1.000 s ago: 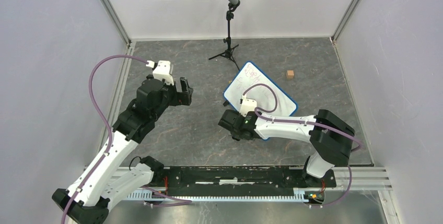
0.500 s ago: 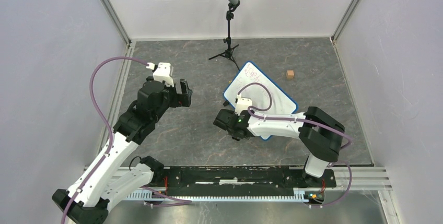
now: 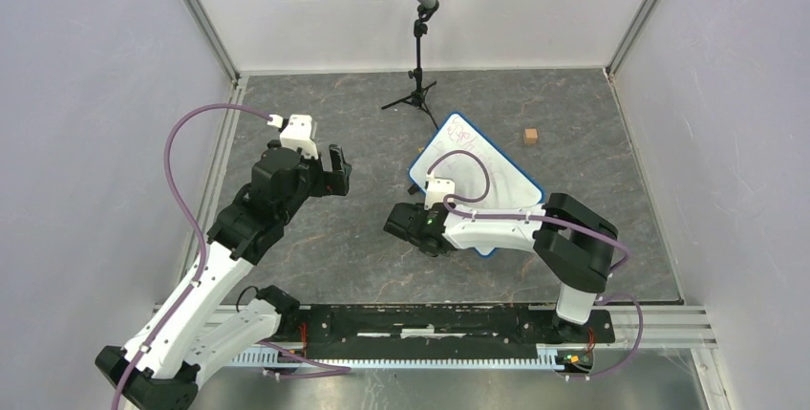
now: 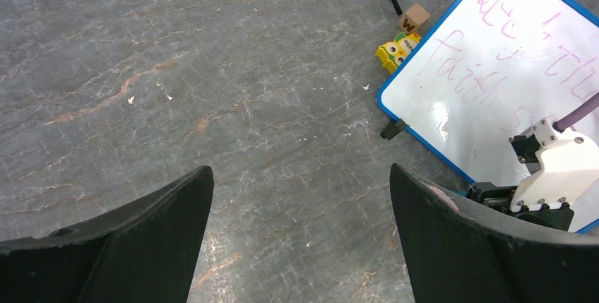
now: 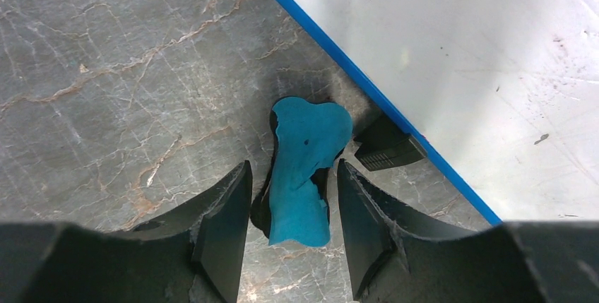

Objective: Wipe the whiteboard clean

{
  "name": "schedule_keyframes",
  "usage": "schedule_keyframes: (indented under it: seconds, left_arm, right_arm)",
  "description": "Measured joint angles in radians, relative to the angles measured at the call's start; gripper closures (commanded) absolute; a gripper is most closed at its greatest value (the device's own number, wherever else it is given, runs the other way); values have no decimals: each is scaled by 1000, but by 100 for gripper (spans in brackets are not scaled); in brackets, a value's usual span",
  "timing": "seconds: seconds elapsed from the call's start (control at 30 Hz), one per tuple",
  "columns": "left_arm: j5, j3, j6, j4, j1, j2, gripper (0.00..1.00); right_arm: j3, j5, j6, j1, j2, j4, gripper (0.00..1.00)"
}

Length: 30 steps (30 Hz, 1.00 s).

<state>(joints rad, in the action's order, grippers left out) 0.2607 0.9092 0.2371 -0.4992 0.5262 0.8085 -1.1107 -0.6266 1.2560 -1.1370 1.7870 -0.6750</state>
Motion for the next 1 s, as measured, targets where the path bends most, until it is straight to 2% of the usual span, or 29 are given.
schedule_keyframes:
  seconds: [0.1,0.3,0.63,0.83,1.0]
  left_arm:
    - [0,0,0,0,0,0,0]
    - [0,-3,0,1,0,0,0]
    - [1,-13,0,4,0,0,0]
    - [1,-14,0,7,0,1,0]
    - [1,-15,0,8,0,15,0]
  right_arm:
    - [0,-7,-1,0,8,-5,48]
    - [0,-13,-9,0,15,-5,57]
    - [0,-23,-77,0,15,24,86]
    - [2,-23,-266,0,-8,132,89]
    - [39,-32,-487,0,-121,241,89]
